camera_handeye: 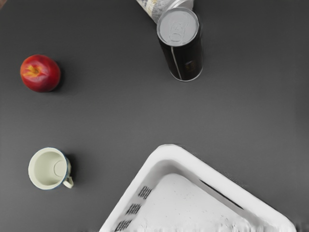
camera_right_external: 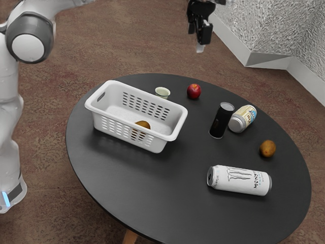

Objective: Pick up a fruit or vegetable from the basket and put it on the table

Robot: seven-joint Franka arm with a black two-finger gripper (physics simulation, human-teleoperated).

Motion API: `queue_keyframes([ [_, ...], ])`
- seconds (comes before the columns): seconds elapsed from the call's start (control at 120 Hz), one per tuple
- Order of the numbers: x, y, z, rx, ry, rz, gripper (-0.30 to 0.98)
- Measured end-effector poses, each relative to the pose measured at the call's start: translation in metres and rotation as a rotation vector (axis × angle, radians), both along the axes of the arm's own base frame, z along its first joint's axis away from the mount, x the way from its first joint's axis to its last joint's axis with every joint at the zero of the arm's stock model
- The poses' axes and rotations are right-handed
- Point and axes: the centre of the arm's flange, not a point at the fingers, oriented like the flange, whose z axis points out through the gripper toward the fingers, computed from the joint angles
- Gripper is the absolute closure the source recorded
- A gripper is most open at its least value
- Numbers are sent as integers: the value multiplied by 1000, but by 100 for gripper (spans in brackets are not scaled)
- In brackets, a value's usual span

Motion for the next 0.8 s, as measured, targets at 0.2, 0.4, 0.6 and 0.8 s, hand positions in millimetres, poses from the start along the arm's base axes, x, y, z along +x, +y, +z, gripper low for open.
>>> queue_keyframes([
  [0.2, 14, -11, -40, -4, 121, 25, 0],
  [0.4, 27, 26, -62, -25, 176, 94, 0],
  [0.6, 33, 15, -87, -21, 251, 57, 0],
  [0.8, 42, 8, -90, -33, 228, 30, 0],
])
